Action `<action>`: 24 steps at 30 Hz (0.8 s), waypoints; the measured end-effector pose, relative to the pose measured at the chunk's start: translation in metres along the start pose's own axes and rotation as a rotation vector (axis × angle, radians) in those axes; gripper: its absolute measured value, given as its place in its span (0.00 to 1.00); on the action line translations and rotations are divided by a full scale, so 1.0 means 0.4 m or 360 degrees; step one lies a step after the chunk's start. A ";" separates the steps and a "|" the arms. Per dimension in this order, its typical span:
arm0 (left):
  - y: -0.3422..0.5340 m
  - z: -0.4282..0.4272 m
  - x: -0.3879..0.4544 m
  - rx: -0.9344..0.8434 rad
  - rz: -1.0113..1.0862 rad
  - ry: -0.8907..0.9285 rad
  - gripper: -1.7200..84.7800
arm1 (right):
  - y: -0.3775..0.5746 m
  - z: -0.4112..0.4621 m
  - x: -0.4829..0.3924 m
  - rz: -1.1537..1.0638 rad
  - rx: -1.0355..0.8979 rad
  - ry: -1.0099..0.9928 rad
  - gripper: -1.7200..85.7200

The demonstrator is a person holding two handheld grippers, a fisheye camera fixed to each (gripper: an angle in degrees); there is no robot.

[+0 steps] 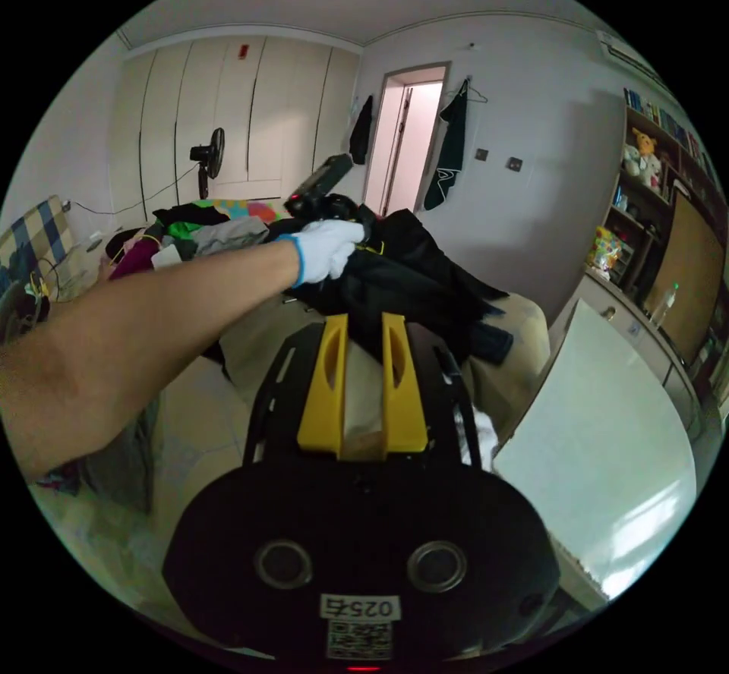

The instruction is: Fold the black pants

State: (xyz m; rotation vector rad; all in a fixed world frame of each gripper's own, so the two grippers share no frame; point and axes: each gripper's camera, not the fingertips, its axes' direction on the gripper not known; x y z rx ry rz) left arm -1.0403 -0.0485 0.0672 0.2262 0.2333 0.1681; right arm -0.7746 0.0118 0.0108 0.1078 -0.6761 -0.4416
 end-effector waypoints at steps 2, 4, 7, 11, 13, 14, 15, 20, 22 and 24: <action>0.099 -0.084 -0.020 0.0097 0.0007 0.0186 0.01 | -0.007 -0.018 0.002 -0.0010 0.0010 0.0015 0.11; 0.222 -0.161 -0.052 0.0168 -0.0021 0.0390 0.01 | -0.008 -0.035 0.005 -0.0026 0.0007 -0.0034 0.14; 0.486 -0.279 -0.133 0.0346 -0.0137 0.0927 0.01 | 0.003 -0.069 0.003 -0.0063 0.0004 -0.0076 0.19; 0.866 -0.398 -0.183 0.0535 -0.0242 0.1246 0.01 | 0.053 -0.100 -0.069 -0.0346 -0.0148 -0.0095 0.28; 0.999 -0.452 -0.174 0.0643 -0.0293 0.1237 0.01 | 0.083 -0.129 -0.107 -0.0421 -0.0179 -0.0109 0.27; 1.073 -0.486 -0.165 0.0673 -0.0306 0.1241 0.01 | 0.101 -0.159 -0.135 -0.0457 -0.0152 -0.0071 0.26; 1.134 -0.524 -0.139 0.0689 -0.0257 0.1233 0.00 | 0.113 -0.189 -0.171 -0.0537 -0.0154 -0.0028 0.26; 1.294 -0.698 0.045 0.0781 0.0067 0.1187 0.00 | 0.141 -0.430 -0.271 -0.0612 0.0232 0.0156 0.18; 1.351 -0.771 0.092 0.0856 0.0158 0.1199 0.00 | 0.148 -0.555 -0.248 -0.0627 0.0380 0.0060 0.13; 1.411 -0.858 0.168 0.0902 0.0338 0.1209 0.00 | 0.169 -0.714 -0.197 -0.0821 0.0504 -0.0158 0.08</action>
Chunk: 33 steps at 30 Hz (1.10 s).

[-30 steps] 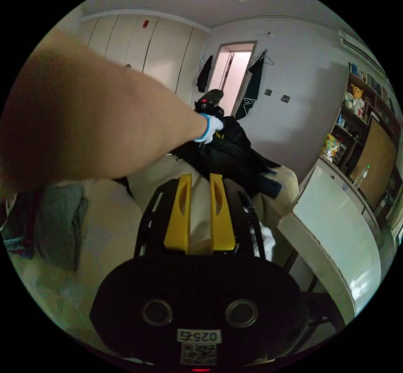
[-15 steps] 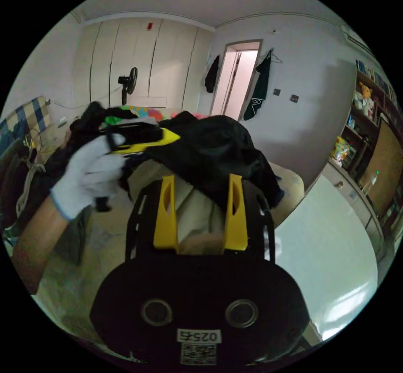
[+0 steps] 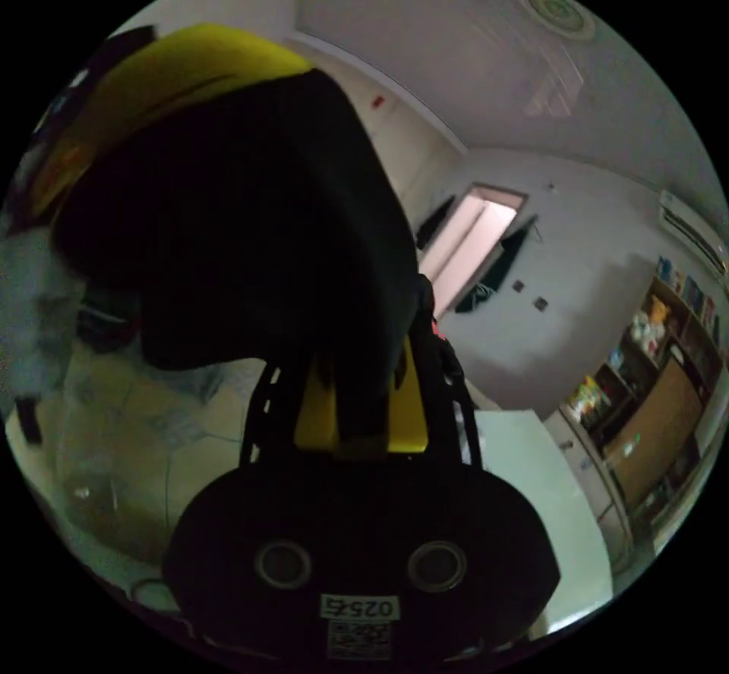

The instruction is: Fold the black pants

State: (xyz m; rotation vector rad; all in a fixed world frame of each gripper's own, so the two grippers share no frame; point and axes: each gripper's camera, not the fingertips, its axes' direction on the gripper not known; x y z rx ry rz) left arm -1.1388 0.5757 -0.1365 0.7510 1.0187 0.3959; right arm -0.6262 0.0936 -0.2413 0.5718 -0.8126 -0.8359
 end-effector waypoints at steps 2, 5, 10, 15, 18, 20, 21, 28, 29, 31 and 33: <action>-0.007 0.017 0.106 -0.0081 0.0180 0.0006 0.00 | 0.003 -0.120 0.053 -0.0036 0.0125 -0.0165 0.04; -0.008 0.079 0.267 -0.0184 0.0498 0.0051 0.00 | -0.003 -0.305 0.150 0.0027 0.0311 -0.0157 0.02; 0.042 0.095 0.402 0.0143 0.0637 0.0067 0.04 | -0.049 -0.573 0.372 0.0158 0.0510 0.0094 0.01; 0.254 0.106 0.521 0.0573 0.0664 -0.0971 0.14 | -0.097 -0.771 0.723 0.0246 0.0494 0.0145 0.01; 0.356 0.231 0.509 0.0446 0.0676 -0.1333 0.16 | -0.117 -0.876 0.889 0.0335 0.0519 0.0122 0.01; 0.389 0.327 0.460 0.0245 0.0645 -0.1251 0.18 | -0.114 -0.941 0.969 0.0398 0.0555 0.0155 0.01; 0.408 0.385 0.417 0.0197 0.0575 -0.1179 0.19 | -0.103 -0.984 1.018 0.0441 0.0583 0.0175 0.01; 0.401 0.589 0.257 0.0270 0.0289 -0.0497 0.11 | 0.154 -1.265 1.242 0.0797 0.0694 0.0287 0.02; 0.403 0.631 0.277 0.0301 0.0314 -0.0341 0.06 | 0.223 -1.296 1.273 0.0841 0.0596 0.0390 0.02; 0.412 0.734 0.294 0.0245 0.0256 -0.0349 0.02 | 0.348 -1.322 1.327 0.0992 0.0456 0.0537 0.03; 0.448 0.896 0.283 0.0095 0.0243 -0.0371 0.01 | 0.561 -1.345 1.405 0.1330 0.0271 0.0612 0.04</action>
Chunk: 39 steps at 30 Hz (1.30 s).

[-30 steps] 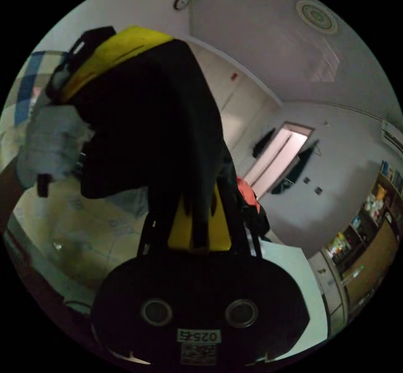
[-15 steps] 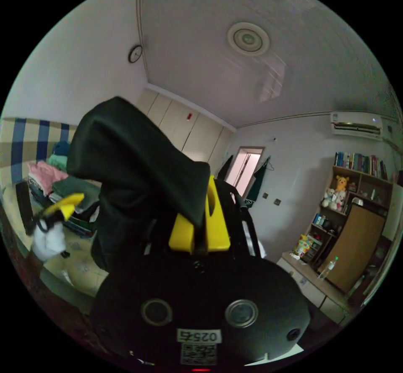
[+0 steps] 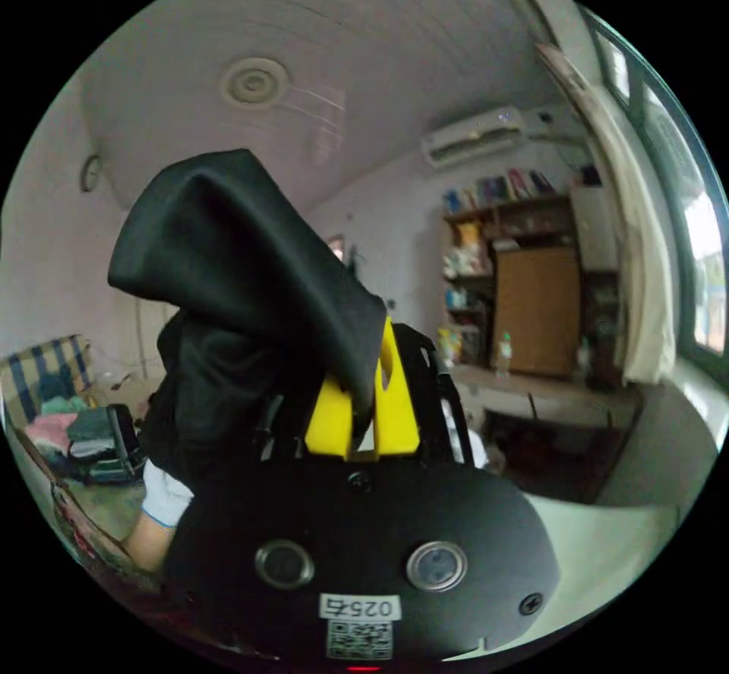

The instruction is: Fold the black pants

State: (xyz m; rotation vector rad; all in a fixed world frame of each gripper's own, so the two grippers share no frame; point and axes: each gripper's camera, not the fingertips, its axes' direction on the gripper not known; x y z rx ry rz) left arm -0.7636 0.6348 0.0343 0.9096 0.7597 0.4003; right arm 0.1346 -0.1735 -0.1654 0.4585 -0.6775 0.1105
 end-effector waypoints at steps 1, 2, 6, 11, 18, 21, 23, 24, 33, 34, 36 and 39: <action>0.015 0.042 0.002 -0.0068 -0.0008 0.0046 0.01 | 0.027 0.000 0.058 0.0113 -0.0065 0.0032 0.05; 0.054 0.115 0.013 -0.0195 0.0029 0.0151 0.01 | 0.090 -0.006 0.162 0.0284 -0.0203 0.0126 0.06; 0.247 0.282 0.094 -0.0754 0.0065 0.0341 0.01 | 0.357 -0.086 0.302 0.0277 -0.0592 0.0597 0.14; 0.438 0.276 0.269 -0.0766 0.0208 0.0530 0.01 | 0.516 -0.259 0.275 0.0339 -0.0767 0.0910 0.23; 0.609 0.168 0.490 -0.0733 0.0986 0.0938 0.01 | 0.538 -0.632 0.162 0.0858 0.0025 0.0315 0.19; 0.682 0.160 0.514 -0.0869 0.1144 0.1109 0.01 | 0.483 -0.589 0.059 0.0675 -0.0124 0.0349 0.22; 0.706 0.158 0.506 -0.0910 0.1146 0.1196 0.01 | 0.465 -0.537 0.005 0.0598 -0.0209 0.0474 0.22; 0.713 0.158 0.497 -0.0940 0.1141 0.1210 0.01 | 0.465 -0.501 -0.022 0.0564 -0.0257 0.0552 0.22; 0.655 0.172 0.362 -0.1026 0.1103 0.1236 0.01 | 0.521 -0.473 -0.202 0.0551 -0.0400 0.0446 0.25; 0.650 0.172 0.356 -0.1026 0.1104 0.1241 0.01 | 0.521 -0.470 -0.212 0.0527 -0.0427 0.0466 0.26; 0.621 0.167 0.337 -0.1023 0.1100 0.1268 0.01 | 0.536 -0.444 -0.235 0.0431 -0.0528 0.0683 0.26; 0.596 0.160 0.314 -0.1057 0.1135 0.1228 0.01 | 0.557 -0.423 -0.266 0.0306 -0.0517 0.0837 0.20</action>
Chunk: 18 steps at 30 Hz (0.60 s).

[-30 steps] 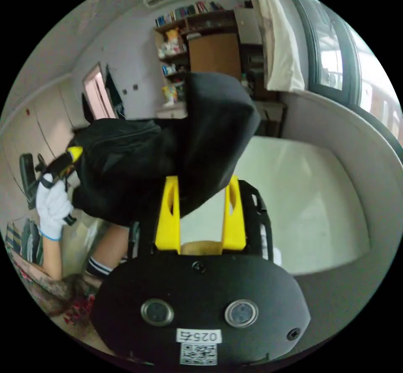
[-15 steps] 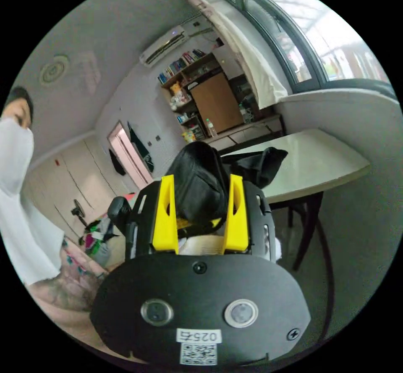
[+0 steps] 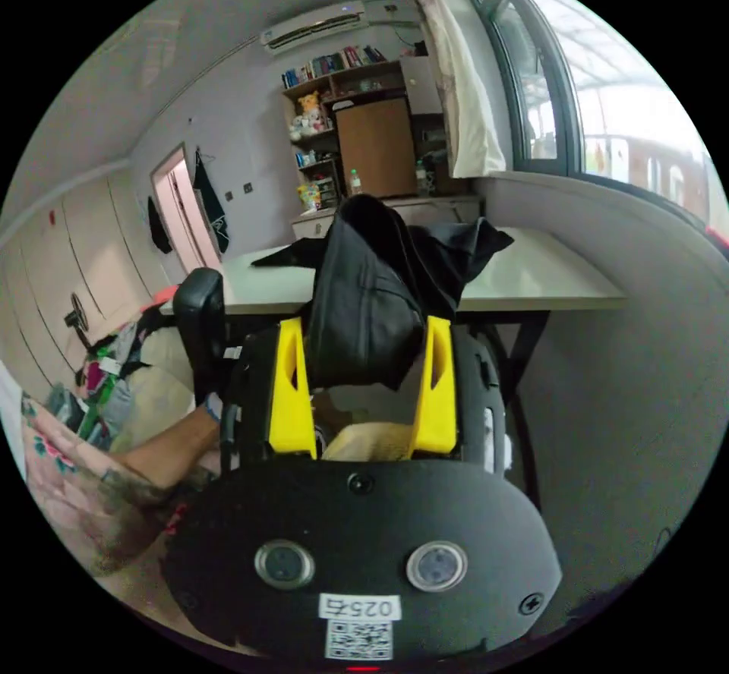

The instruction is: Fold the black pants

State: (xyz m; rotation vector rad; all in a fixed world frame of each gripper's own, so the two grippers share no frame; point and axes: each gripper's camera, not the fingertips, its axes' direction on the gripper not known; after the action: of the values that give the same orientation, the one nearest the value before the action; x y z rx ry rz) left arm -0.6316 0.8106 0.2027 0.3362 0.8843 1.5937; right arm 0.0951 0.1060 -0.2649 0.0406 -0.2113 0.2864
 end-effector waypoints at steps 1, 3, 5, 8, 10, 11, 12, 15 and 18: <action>0.003 -0.006 -0.005 -0.0012 -0.0010 -0.0013 0.01 | 0.003 -0.002 -0.005 0.0004 0.0019 0.0012 0.18; 0.021 -0.038 -0.045 -0.0080 -0.0128 -0.0029 0.02 | -0.003 0.006 -0.024 0.0014 -0.0037 0.0218 0.10; 0.048 -0.092 -0.086 -0.0093 -0.0277 0.0007 0.05 | -0.012 0.022 -0.038 -0.0081 -0.0109 0.0436 0.05; 0.141 -0.263 -0.159 -0.0039 -0.0603 0.0136 0.08 | -0.023 0.041 -0.029 -0.0187 -0.0159 0.0586 0.03; 0.244 -0.406 -0.217 0.0068 -0.0879 0.0183 0.09 | -0.036 0.045 -0.007 -0.0197 -0.0177 0.0607 0.02; 0.331 -0.506 -0.268 0.0167 -0.1140 0.0248 0.11 | -0.050 0.043 0.013 -0.0169 -0.0170 0.0526 0.02; 0.432 -0.603 -0.319 0.0267 -0.1423 0.0302 0.13 | -0.071 0.042 0.034 -0.0122 -0.0164 0.0422 0.02; 0.693 -0.846 -0.403 0.0467 -0.2045 0.0064 0.15 | -0.146 0.051 0.068 -0.0042 -0.0150 0.0217 0.02; 0.912 -1.053 -0.462 0.0778 -0.2397 -0.0201 0.16 | -0.210 0.062 0.080 -0.0011 -0.0087 0.0160 0.02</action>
State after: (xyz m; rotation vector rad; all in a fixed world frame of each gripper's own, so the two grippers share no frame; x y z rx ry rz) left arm -1.1259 0.4946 0.2247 0.0304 1.0068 -0.0342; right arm 0.1440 0.0327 -0.2347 -0.0274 -0.1192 0.2752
